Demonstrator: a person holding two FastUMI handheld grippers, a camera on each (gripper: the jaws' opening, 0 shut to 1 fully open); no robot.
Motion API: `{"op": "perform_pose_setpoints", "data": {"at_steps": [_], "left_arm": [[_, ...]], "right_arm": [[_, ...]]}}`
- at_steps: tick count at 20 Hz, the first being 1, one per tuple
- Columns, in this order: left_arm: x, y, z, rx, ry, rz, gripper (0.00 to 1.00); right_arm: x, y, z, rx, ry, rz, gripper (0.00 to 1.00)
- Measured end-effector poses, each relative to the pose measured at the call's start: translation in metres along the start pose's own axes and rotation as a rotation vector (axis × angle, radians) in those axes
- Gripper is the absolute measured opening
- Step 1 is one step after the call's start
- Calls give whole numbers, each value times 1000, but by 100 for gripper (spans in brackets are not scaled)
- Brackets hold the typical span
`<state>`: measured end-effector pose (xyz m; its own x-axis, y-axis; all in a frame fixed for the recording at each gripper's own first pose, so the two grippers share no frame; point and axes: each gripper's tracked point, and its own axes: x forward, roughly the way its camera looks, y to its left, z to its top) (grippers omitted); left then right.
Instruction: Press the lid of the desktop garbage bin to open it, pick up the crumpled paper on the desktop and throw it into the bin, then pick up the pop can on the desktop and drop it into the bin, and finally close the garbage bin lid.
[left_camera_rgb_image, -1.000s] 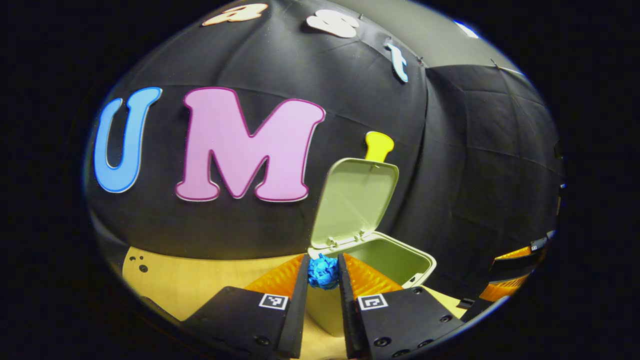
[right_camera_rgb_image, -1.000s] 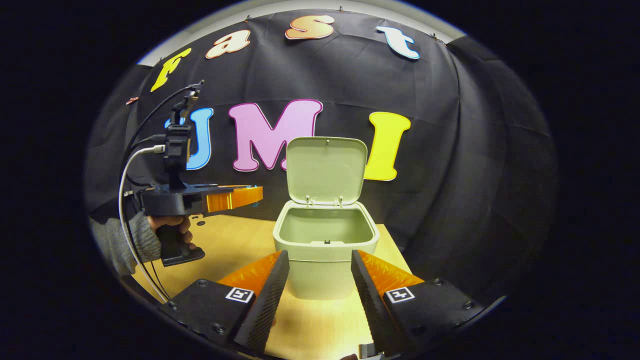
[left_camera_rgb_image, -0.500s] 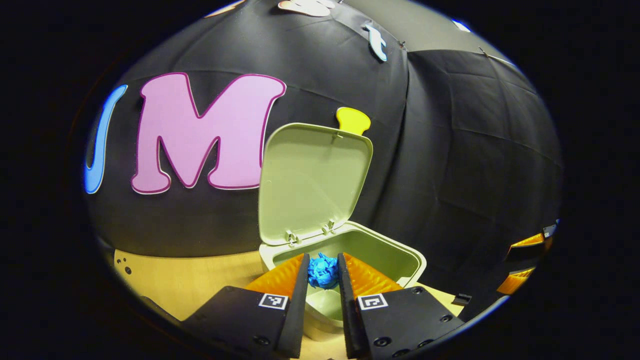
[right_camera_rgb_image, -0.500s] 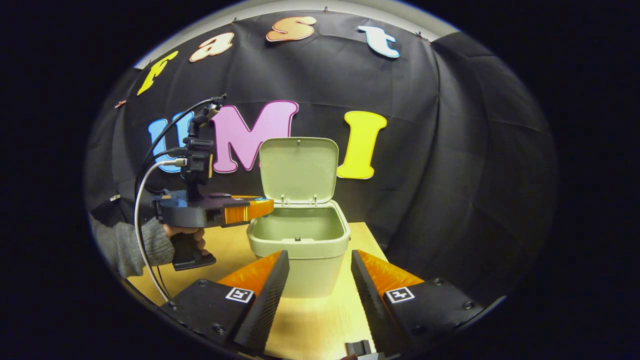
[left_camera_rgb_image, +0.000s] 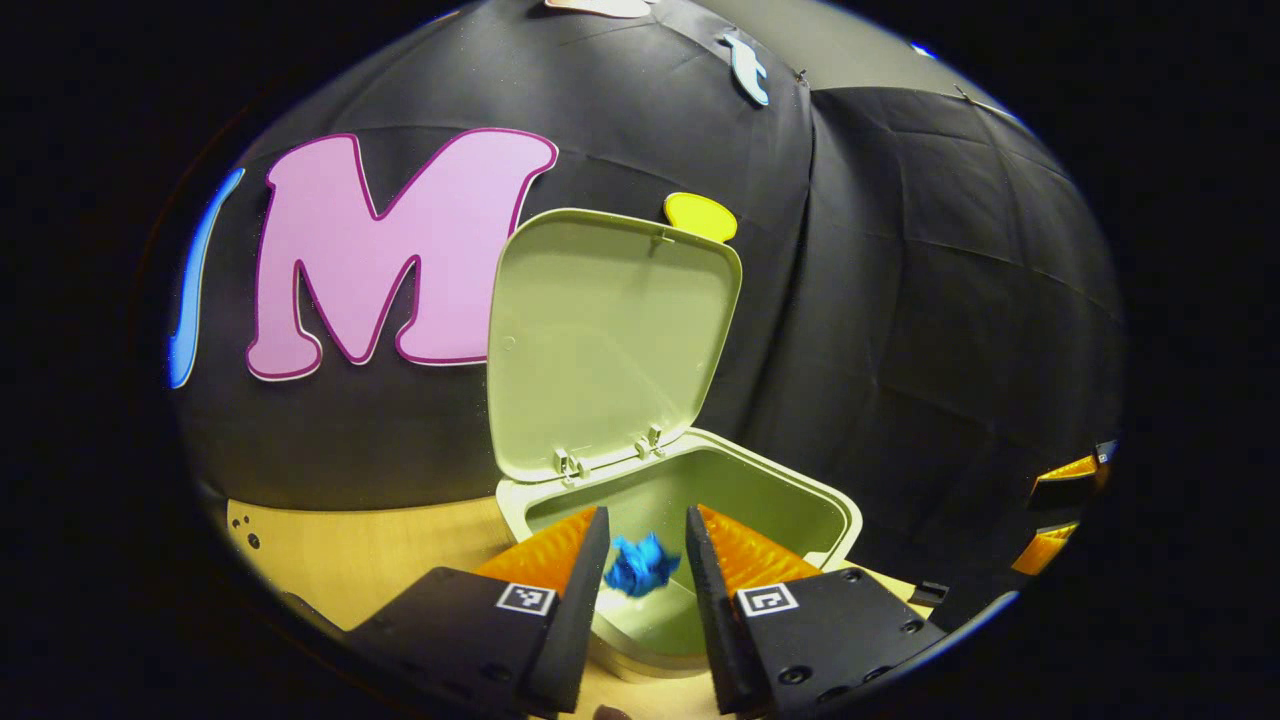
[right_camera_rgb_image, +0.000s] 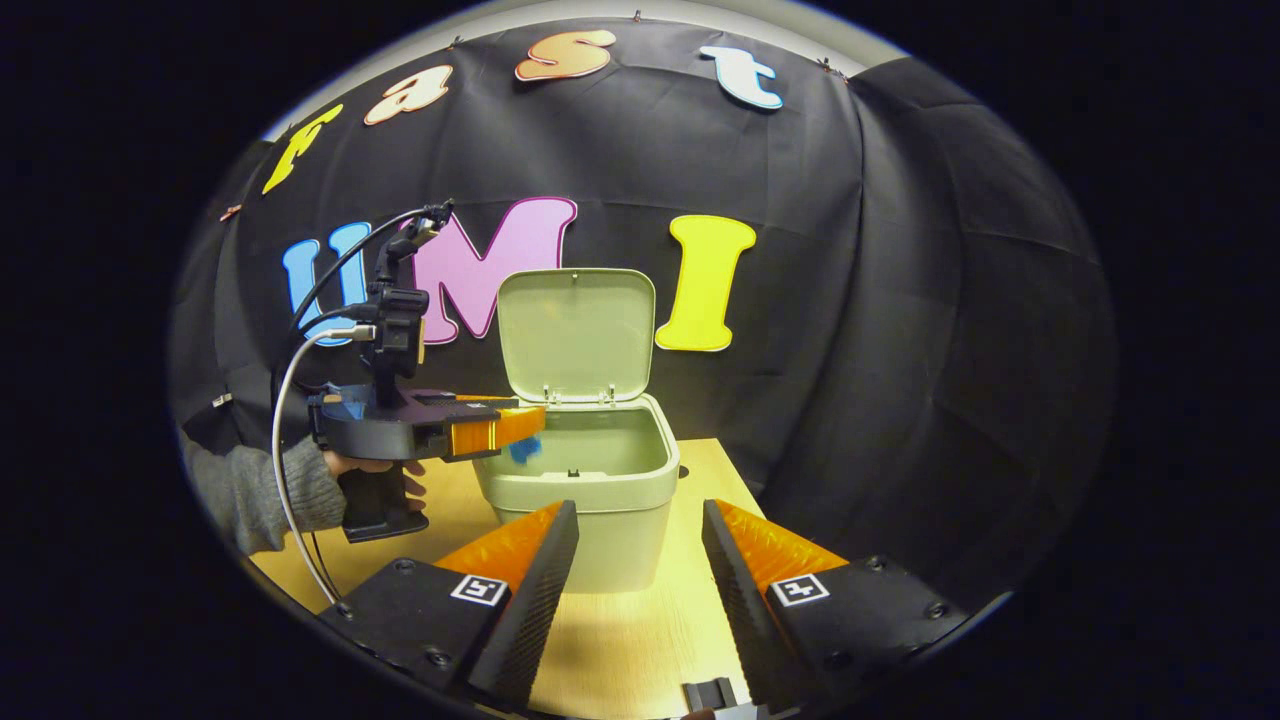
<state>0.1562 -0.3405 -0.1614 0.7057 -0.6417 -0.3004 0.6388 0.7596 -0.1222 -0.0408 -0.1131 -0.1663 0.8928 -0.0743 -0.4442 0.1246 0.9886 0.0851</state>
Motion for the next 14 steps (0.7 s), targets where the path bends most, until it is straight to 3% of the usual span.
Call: {"op": "perform_pose_setpoints", "data": {"at_steps": [1, 3, 5, 14], "left_arm": [[0, -1, 0, 1, 2, 0, 66], [-1, 0, 0, 3, 1, 8, 80], [-3, -1, 1, 2, -5, 8, 87], [-43, 20, 12, -9, -49, 61, 94]], "right_arm": [[0, 1, 0, -1, 2, 2, 80], [-1, 1, 1, -2, 2, 6, 80], [-3, 2, 1, -3, -3, 11, 80], [-11, 39, 6, 20, -25, 136, 88]]}}
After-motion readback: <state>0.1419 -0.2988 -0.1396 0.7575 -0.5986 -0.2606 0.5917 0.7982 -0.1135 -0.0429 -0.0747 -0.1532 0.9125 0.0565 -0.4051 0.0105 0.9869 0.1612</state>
